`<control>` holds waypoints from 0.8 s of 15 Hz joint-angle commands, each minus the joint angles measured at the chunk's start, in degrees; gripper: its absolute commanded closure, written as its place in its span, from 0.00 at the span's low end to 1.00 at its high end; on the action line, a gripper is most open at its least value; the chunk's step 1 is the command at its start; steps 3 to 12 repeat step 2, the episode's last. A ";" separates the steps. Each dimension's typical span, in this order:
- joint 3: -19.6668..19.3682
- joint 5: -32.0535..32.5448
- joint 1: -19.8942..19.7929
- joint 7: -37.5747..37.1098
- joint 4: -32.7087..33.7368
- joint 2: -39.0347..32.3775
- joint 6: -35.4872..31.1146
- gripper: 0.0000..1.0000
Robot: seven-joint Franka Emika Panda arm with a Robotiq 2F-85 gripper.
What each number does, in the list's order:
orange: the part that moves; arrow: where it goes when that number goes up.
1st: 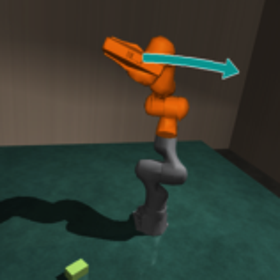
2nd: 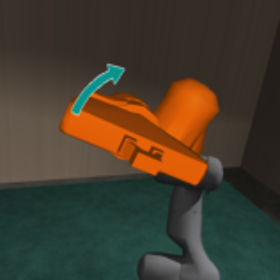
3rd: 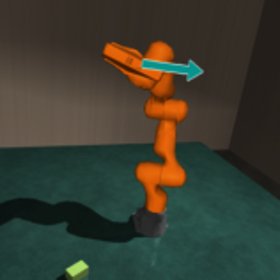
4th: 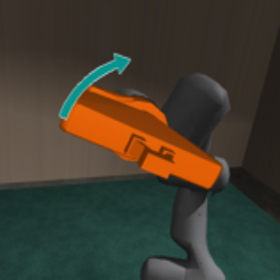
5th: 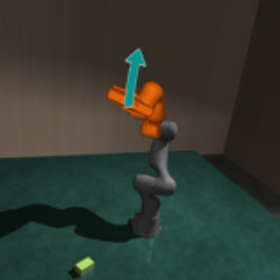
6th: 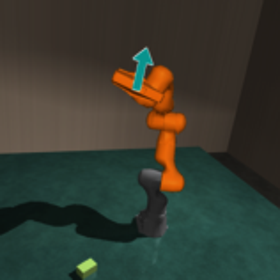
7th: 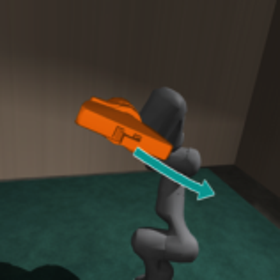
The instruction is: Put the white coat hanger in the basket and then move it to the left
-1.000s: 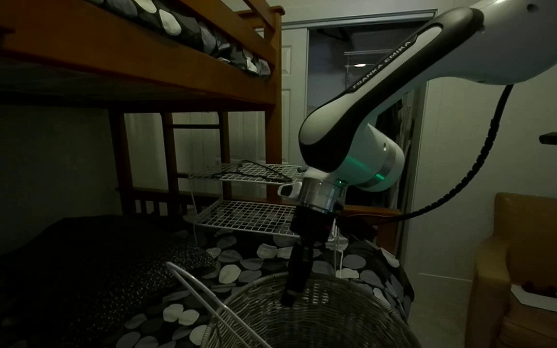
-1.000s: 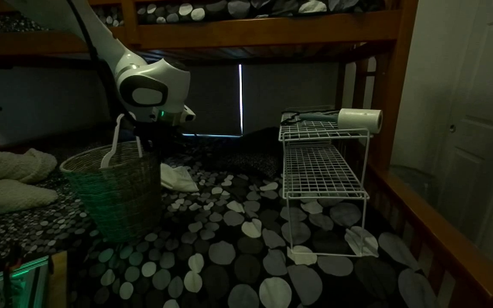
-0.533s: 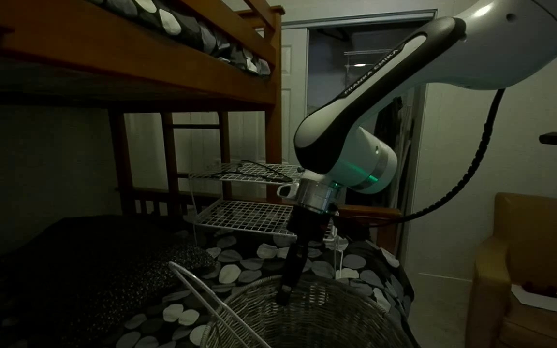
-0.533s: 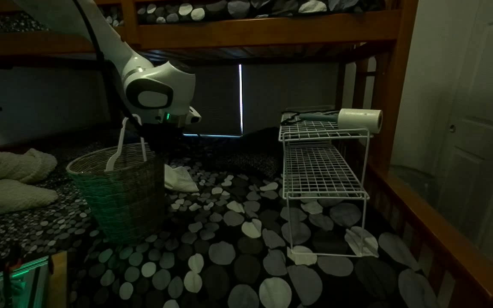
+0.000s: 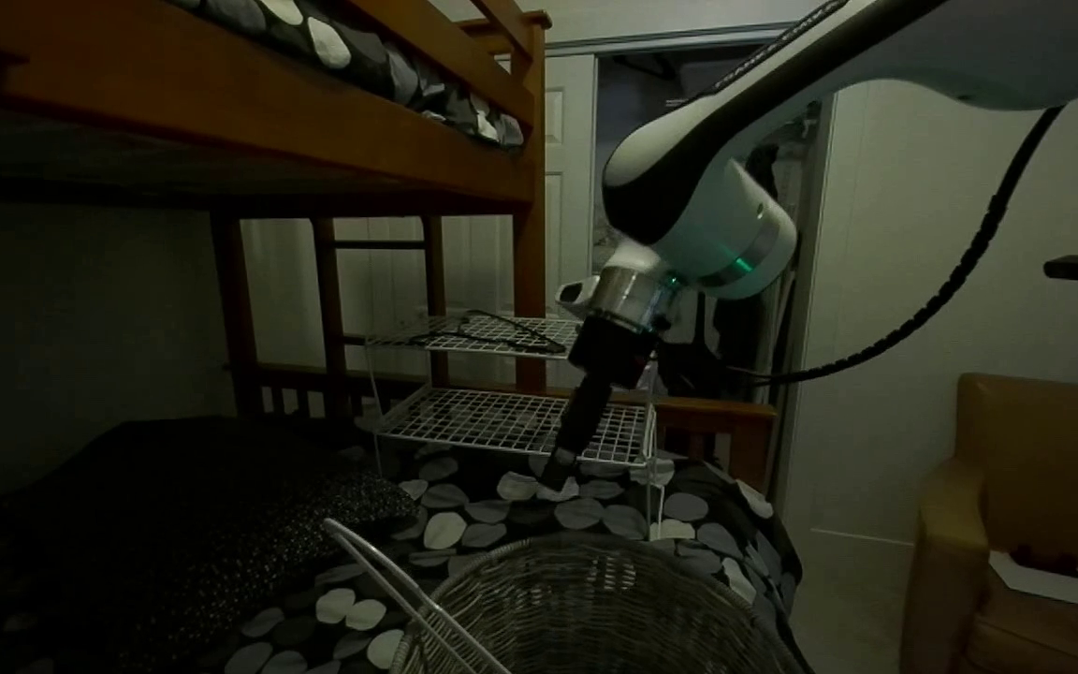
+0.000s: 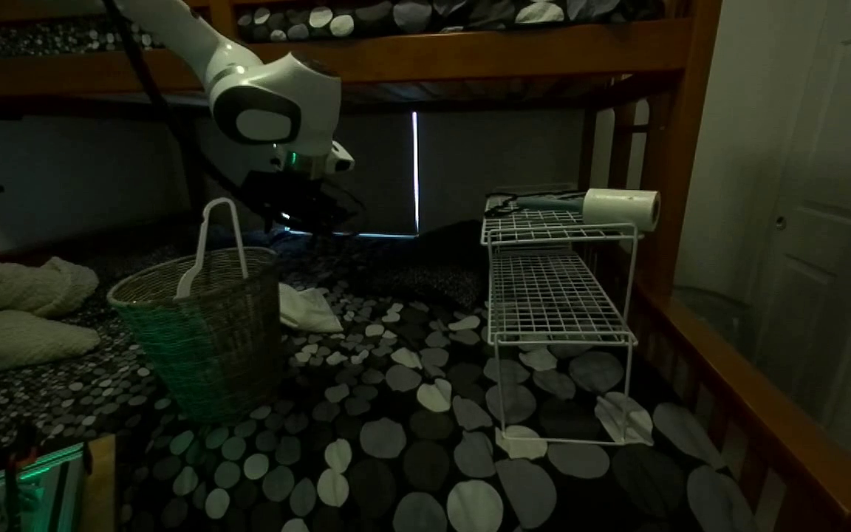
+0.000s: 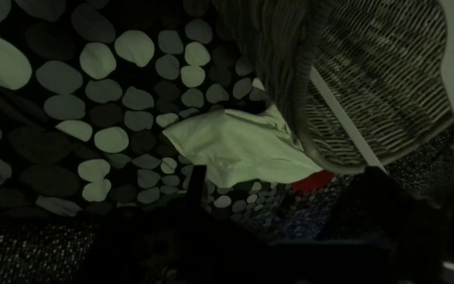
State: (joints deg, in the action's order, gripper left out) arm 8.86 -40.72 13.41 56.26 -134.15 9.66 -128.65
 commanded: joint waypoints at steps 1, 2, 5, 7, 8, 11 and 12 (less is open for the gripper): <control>-2.94 1.35 -1.74 0.30 -4.40 11.03 3.12 0.00; -2.03 0.49 -0.31 -0.06 -0.65 4.94 1.81 0.00; -2.03 0.49 -0.31 -0.06 -0.65 4.94 1.81 0.00; -2.03 0.49 -0.31 -0.06 -0.65 4.94 1.81 0.00; -2.03 0.49 -0.31 -0.06 -0.65 4.94 1.81 0.00; -2.03 0.49 -0.31 -0.06 -0.65 4.94 1.81 0.00; -2.03 0.49 -0.31 -0.06 -0.65 4.94 1.81 0.00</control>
